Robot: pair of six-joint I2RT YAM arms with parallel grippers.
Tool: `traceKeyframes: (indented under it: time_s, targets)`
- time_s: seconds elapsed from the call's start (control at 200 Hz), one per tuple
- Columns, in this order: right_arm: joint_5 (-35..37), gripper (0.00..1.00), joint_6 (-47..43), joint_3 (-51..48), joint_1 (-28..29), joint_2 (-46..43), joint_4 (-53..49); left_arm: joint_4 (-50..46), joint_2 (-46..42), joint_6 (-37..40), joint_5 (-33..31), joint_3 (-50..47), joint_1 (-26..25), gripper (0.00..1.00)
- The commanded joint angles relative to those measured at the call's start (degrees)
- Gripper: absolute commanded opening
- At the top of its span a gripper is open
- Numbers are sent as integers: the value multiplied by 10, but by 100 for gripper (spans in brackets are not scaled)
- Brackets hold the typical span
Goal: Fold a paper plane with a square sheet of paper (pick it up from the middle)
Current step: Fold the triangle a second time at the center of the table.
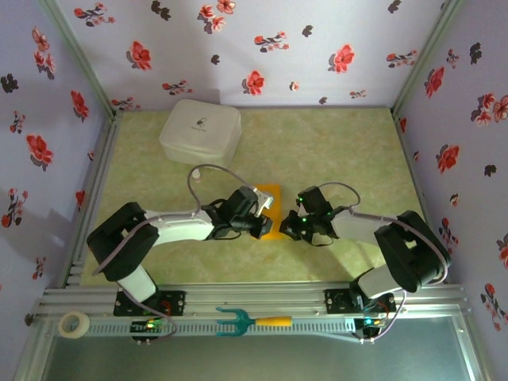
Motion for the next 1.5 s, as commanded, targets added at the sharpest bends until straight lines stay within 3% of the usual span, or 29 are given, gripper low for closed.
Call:
traceKeyframes:
  time_s: [0.0,0.215,0.435,0.565,0.865,1.065,1.495]
  targets:
    - [61,11,-65,29,2,4,-107,6,16,-24,20,20,4,4]
    - [82,11,-85,44,-6,-2,-135,10,40,-47,35,40,4,4]
    - [36,13,-8,-4,-6,-52,-23,11,45,-60,35,45,8,4]
    - [-9,12,44,-22,-4,-33,69,11,45,-60,35,43,10,5]
    - [-37,11,90,-47,-4,2,164,18,40,-61,34,36,12,13]
    - [-35,10,104,-54,-6,6,178,44,39,-69,33,19,15,19]
    - [-43,10,123,-68,-17,6,210,59,46,-63,30,7,17,19]
